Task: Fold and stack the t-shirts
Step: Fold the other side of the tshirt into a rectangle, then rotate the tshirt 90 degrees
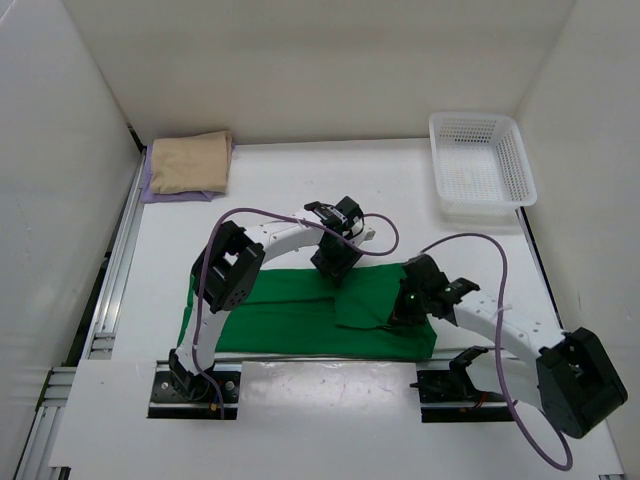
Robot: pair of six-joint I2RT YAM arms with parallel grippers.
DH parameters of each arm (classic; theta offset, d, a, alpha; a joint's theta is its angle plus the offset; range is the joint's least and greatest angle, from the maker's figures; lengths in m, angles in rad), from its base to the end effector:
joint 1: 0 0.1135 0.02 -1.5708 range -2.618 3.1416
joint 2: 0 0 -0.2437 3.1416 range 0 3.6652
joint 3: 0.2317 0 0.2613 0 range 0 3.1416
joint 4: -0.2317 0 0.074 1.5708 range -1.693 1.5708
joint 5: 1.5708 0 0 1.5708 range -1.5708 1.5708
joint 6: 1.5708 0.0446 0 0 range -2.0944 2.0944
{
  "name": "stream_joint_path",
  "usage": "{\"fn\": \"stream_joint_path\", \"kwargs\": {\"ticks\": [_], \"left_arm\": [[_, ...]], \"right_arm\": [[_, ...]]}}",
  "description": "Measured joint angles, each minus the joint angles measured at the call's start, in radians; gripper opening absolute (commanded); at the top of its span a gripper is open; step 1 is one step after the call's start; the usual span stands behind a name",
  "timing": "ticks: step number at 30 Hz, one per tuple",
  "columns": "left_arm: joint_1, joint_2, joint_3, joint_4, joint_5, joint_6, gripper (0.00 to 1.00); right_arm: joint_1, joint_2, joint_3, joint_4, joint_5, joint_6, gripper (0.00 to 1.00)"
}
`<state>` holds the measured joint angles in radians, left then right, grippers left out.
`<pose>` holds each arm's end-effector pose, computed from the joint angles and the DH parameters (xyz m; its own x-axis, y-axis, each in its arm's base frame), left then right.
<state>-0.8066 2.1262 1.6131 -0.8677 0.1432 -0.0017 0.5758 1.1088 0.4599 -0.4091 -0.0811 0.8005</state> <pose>0.2873 -0.3089 0.1320 -0.6807 0.7078 -0.1886 0.7321 0.6666 -0.1405 0.1728 0.1165 0.1226 -0.9224 0.2541 -0.2910 0.1234 0.9076 0.4013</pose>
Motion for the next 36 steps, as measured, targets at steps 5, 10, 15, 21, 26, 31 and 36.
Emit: {"fn": "stream_joint_path", "kwargs": {"ticks": [5, 10, 15, 21, 26, 31, 36], "left_arm": [[-0.001, 0.000, 0.000, 0.000, 0.000, -0.003, 0.61], [-0.001, 0.000, 0.000, 0.000, 0.000, -0.003, 0.61], [0.000, 0.000, 0.013, -0.022, 0.000, -0.002, 0.65], [0.011, -0.059, 0.068, -0.094, -0.001, -0.001, 0.80], [0.106, -0.346, -0.060, -0.084, -0.082, 0.000, 0.78], [0.361, -0.611, -0.442, 0.002, -0.311, 0.002, 0.78], [0.642, -0.572, -0.723, 0.037, -0.470, 0.002, 0.76]], "right_arm": [[0.100, -0.135, -0.024, -0.072, 0.071, 0.002, 0.00], [0.145, -0.238, -0.098, -0.115, 0.103, 0.035, 0.00], [0.154, -0.241, -0.088, -0.145, 0.132, 0.072, 0.00], [0.131, -0.175, 0.141, -0.344, 0.260, 0.051, 0.00], [0.035, 0.110, 0.416, -0.359, 0.318, 0.004, 0.00], [-0.005, 0.422, 0.492, -0.364, 0.349, -0.024, 0.00], [-0.037, 0.626, 0.588, -0.418, 0.332, -0.058, 0.00]]}}
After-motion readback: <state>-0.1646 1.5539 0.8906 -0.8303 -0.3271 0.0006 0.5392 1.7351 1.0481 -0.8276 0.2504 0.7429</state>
